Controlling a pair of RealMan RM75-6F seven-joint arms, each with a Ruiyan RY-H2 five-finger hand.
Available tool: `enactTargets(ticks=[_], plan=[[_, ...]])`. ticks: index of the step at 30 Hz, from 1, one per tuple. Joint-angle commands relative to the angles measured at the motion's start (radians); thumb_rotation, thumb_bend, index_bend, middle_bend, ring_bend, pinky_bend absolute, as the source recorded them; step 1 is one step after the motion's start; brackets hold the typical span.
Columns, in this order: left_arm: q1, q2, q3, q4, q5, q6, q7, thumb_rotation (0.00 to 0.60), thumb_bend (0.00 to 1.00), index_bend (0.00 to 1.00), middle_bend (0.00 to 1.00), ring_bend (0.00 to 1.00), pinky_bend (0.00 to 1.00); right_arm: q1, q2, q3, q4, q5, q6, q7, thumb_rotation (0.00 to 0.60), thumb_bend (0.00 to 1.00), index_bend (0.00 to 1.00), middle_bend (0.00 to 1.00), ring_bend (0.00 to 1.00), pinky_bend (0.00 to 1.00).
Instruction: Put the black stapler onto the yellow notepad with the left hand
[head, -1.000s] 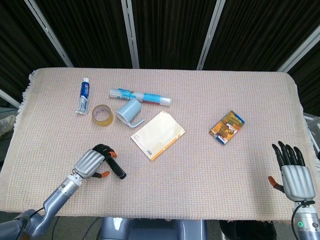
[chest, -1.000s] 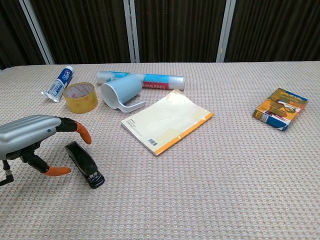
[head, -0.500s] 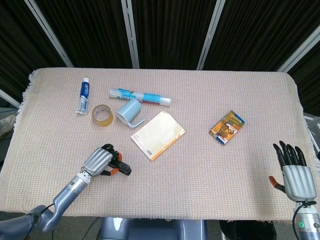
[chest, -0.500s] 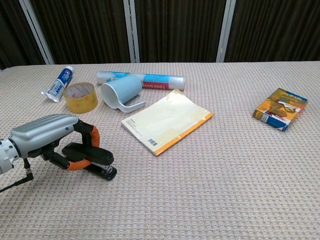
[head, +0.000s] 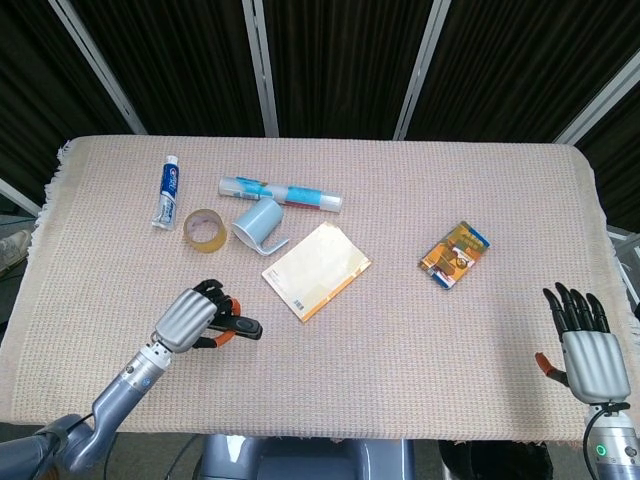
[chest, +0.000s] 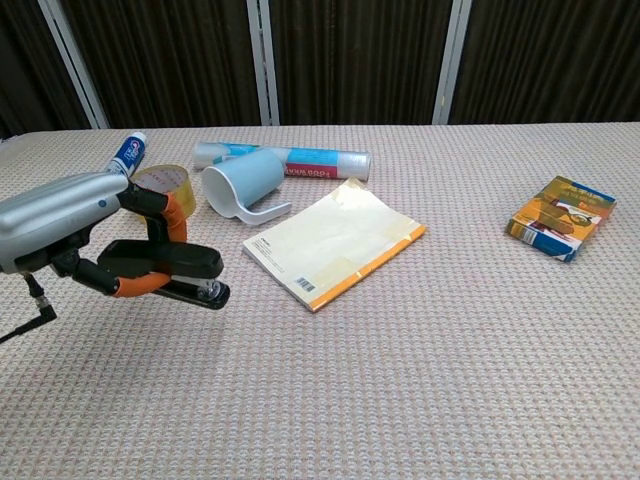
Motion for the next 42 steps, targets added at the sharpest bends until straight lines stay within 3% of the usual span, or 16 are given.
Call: enactTargets(ticks=[1, 7, 13, 26, 36, 42], plan=[[-0.024, -0.025, -0.05, 0.017, -0.065, -0.043, 0.015, 0.6, 0.41, 0.66, 0.55, 0.43, 0.26, -0.005, 0.004, -0.001, -0.002, -0.006, 0.009, 0.007, 0.6, 0.17, 0.0, 0.0, 0.0, 0.0], [-0.087, -0.111, -0.116, 0.103, -0.135, -0.116, 0.02, 0.6, 0.41, 0.66, 0.55, 0.43, 0.26, -0.007, 0.017, -0.003, -0.007, -0.015, 0.013, 0.035, 0.6, 0.17, 0.0, 0.0, 0.0, 0.0], [-0.168, -0.215, -0.143, 0.212, -0.143, -0.176, 0.003, 0.6, 0.41, 0.66, 0.55, 0.43, 0.26, -0.004, 0.033, -0.011, -0.01, -0.035, 0.007, 0.066, 0.6, 0.17, 0.0, 0.0, 0.0, 0.0], [-0.31, -0.397, -0.219, 0.461, -0.162, -0.196, -0.002, 0.6, 0.41, 0.64, 0.55, 0.43, 0.25, -0.009, 0.078, -0.005, -0.012, -0.037, 0.014, 0.167, 0.6, 0.17, 0.0, 0.0, 0.0, 0.0], [-0.373, -0.468, -0.234, 0.635, -0.198, -0.25, -0.064, 0.6, 0.37, 0.61, 0.55, 0.43, 0.25, -0.025, 0.093, -0.009, -0.013, -0.059, 0.048, 0.191, 0.6, 0.17, 0.0, 0.0, 0.0, 0.0], [-0.408, -0.52, -0.239, 0.71, -0.194, -0.226, -0.138, 0.6, 0.33, 0.59, 0.53, 0.42, 0.25, -0.029, 0.087, -0.018, -0.015, -0.077, 0.053, 0.176, 0.6, 0.17, 0.0, 0.0, 0.0, 0.0]])
